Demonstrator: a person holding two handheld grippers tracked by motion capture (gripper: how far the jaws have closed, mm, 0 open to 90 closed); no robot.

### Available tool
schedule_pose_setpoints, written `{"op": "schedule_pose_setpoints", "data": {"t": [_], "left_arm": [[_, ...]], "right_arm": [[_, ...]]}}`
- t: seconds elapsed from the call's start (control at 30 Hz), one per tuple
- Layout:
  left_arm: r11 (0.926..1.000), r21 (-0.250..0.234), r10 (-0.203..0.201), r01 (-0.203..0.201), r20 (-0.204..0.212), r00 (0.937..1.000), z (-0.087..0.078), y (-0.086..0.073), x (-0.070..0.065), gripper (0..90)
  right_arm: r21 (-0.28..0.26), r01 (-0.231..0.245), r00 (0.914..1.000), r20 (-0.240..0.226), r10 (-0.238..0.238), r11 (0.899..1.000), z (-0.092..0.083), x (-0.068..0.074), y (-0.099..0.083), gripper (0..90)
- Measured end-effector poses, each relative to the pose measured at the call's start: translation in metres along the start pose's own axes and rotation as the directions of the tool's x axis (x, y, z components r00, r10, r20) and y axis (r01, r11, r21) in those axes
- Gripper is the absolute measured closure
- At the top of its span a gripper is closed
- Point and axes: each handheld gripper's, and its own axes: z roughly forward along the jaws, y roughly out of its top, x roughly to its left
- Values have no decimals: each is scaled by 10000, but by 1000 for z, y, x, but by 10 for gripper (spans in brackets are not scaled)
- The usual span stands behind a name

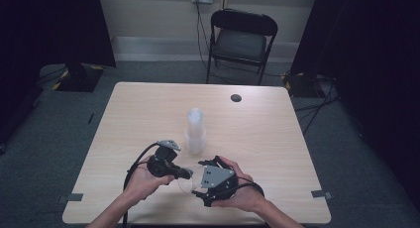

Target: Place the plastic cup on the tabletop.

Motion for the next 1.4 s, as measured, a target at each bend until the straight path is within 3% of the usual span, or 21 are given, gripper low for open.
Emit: {"op": "schedule_pose_setpoints", "data": {"t": [0.27,0.33,0.57,1.0,1.13,1.3,1.4], "left_arm": [[9995,20,-300,300,-106,9995,8,2,0,892],[9992,-13,-397,397,36,9992,10,3,2,891],[9984,186,-540,543,-153,9984,11,7,2,892],[9957,-560,-753,735,-314,9967,9,11,-1,882],[9908,-1007,-922,899,-179,9956,8,11,0,871],[9881,-1205,-979,957,-123,9951,7,10,1,852],[9797,-1688,-1124,1080,-169,9935,3,9,1,843]], "right_arm": [[84,-47,9999,-156,49,10000,10,3,3,179],[45,-54,9999,-159,55,10000,12,4,4,188],[26,62,9999,124,-62,10000,15,5,5,189],[-508,-495,9976,469,519,9975,11,0,2,241],[-704,-855,9954,366,883,9938,9,-3,0,270],[-837,-1158,9915,502,1202,9897,8,-6,-1,270],[-843,-1430,9878,495,1474,9861,7,-9,-3,273]]}}
